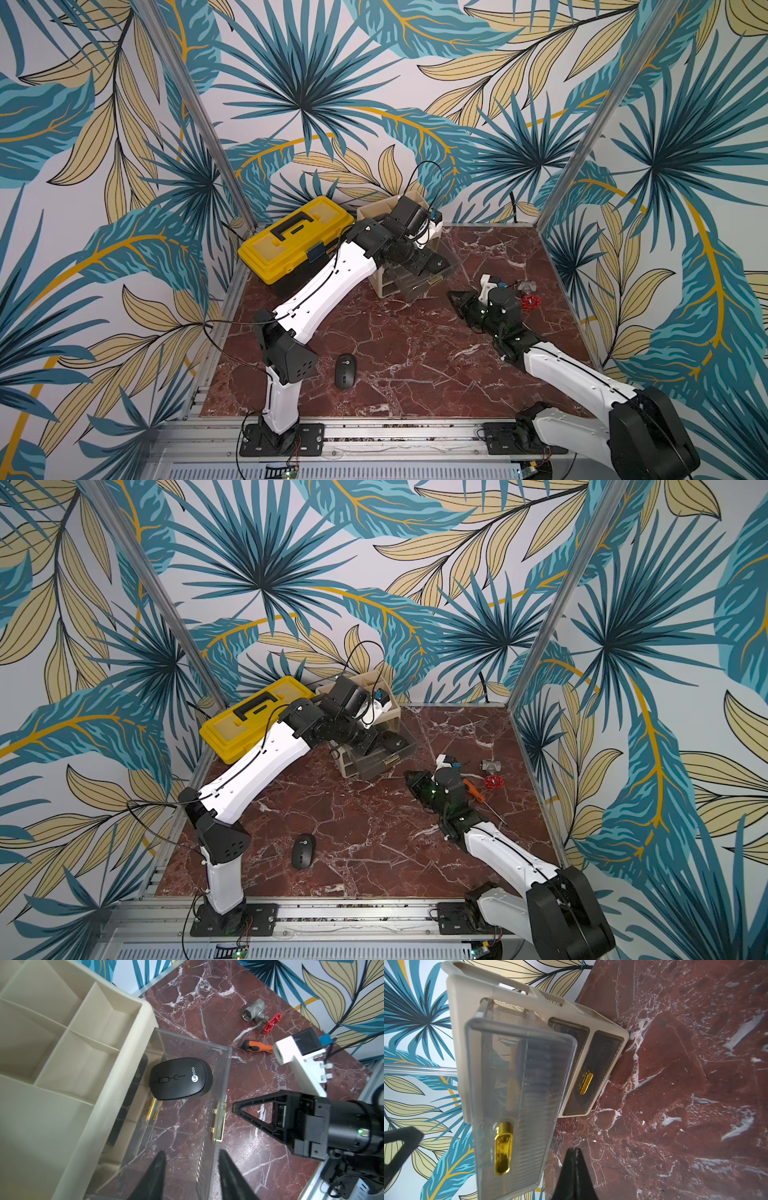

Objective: Take the mice out of the drawer
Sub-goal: Pick up the mouse from the drawer.

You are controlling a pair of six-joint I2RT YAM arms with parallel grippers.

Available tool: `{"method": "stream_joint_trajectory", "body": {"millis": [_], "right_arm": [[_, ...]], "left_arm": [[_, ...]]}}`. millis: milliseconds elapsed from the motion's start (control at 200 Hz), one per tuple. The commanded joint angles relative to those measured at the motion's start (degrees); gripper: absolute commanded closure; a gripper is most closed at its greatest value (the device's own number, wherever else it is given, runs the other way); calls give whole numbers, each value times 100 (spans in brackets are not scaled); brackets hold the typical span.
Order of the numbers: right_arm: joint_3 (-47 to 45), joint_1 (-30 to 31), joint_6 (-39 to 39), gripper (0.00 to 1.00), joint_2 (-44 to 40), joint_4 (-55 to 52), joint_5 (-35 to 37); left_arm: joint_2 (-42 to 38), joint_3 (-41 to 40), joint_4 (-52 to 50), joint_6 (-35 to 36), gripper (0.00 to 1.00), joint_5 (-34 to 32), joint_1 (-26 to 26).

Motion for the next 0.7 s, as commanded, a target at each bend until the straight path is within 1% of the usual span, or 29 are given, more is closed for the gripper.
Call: {"method": "stream_joint_trajectory", "body": {"millis": [0, 65, 95, 341, 541, 691], "right_arm": [[72, 20, -70, 100, 173, 259, 15], [84, 13, -66, 100, 268, 355, -1], [90, 13, -64, 100, 320, 420, -22], [116, 21, 91, 100, 717, 965, -195], [137, 17, 186, 100, 919, 1240, -268], [222, 20, 228, 100, 1072, 1352, -352]], "left_arm": [[204, 211, 311, 106, 78, 261, -15], [334, 229, 499, 76, 94, 265, -13], [389, 227, 590, 60, 100, 244, -10], [862, 343, 1235, 79, 100, 330, -13], [1191, 367, 1780, 53, 100, 97, -2], [1260, 235, 2243, 25, 100, -302, -2]]}}
